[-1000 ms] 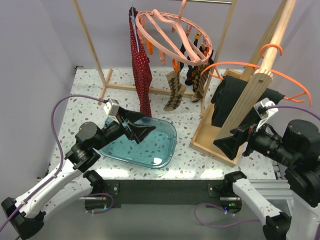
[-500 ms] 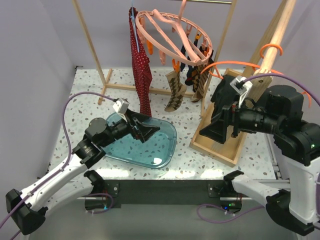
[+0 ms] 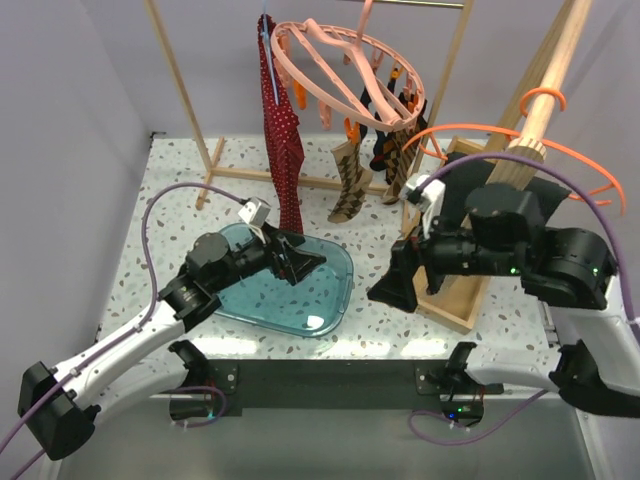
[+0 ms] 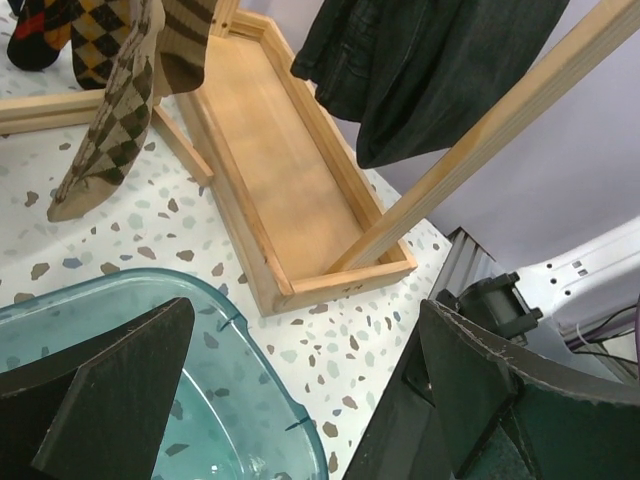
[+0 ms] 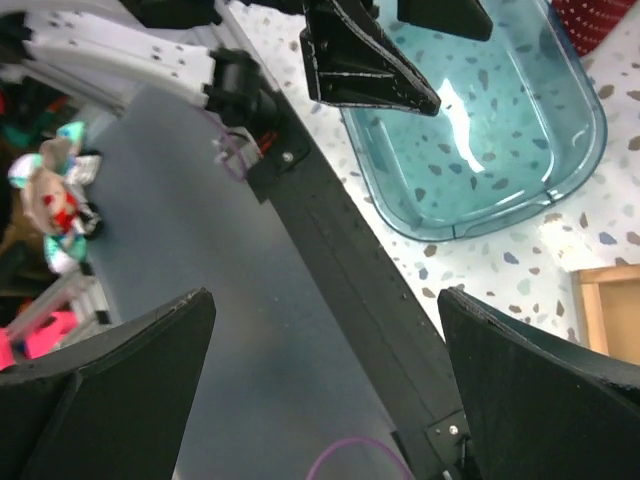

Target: Remove the socks clipped to the hanger

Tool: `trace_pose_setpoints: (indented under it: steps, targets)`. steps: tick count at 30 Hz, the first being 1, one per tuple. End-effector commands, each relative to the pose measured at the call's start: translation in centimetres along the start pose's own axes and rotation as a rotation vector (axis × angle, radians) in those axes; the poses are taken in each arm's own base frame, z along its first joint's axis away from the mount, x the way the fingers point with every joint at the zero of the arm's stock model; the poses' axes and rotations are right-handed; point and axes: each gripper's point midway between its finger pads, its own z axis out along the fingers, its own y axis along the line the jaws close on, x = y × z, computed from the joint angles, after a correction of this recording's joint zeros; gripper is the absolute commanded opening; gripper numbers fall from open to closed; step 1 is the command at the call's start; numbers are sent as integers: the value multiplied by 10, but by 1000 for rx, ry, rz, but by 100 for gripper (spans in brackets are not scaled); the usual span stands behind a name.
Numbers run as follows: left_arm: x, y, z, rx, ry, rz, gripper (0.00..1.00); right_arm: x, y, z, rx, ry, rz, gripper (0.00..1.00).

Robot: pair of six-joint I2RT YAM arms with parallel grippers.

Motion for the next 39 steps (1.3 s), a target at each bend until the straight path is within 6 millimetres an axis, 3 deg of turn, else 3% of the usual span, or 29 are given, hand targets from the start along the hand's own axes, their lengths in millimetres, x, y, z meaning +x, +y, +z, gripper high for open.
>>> trace_pose_setpoints:
  steps: [1,10,15,20,23,26,27,28,29,30,31,33,34,35,36,37,39]
  targets:
    - [-4,-8,0,40,-33,-5,100,-10,3,38,160,-47,-49,99]
    - [-7,4,-12,-46,-61,-19,95,-51,-40,85,525,-140,-106,99]
    - [-9,11,-18,-86,-100,-52,90,-76,-62,87,732,-278,-47,99]
    - [-4,29,-21,-166,-147,-103,84,-94,-72,101,822,-395,-24,99]
    - [-4,30,-17,-141,-179,-108,84,-105,-73,106,864,-423,-31,99]
    - [-4,31,-6,-119,-188,-116,94,-123,-78,109,838,-411,-8,99]
    - [4,34,2,-115,-163,-118,97,-121,-85,127,839,-365,-1,99]
    - [-6,27,8,-77,-193,-102,100,-128,-87,119,838,-352,8,99]
    - [-5,25,15,-53,-176,-95,100,-130,-96,123,862,-324,-2,99]
    - [4,35,27,-76,-140,-82,100,-126,-102,136,897,-278,-44,99]
    - [-6,30,36,-58,-153,-66,100,-131,-102,129,913,-277,-49,99]
    - [5,42,57,-75,-95,-46,100,-133,-106,132,940,-266,-64,99]
    - [-9,38,66,-54,-127,-21,100,-134,-107,133,940,-270,-63,99]
    - [-2,46,75,-67,-119,-5,100,-135,-110,131,944,-279,-52,99]
    - [-4,48,78,-63,-138,3,100,-138,-109,131,930,-294,-38,99]
    - [-19,48,81,-58,-214,28,99,-138,-111,128,931,-302,-33,99]
    - [-18,54,82,-58,-261,84,97,-143,-112,122,934,-340,-15,99]
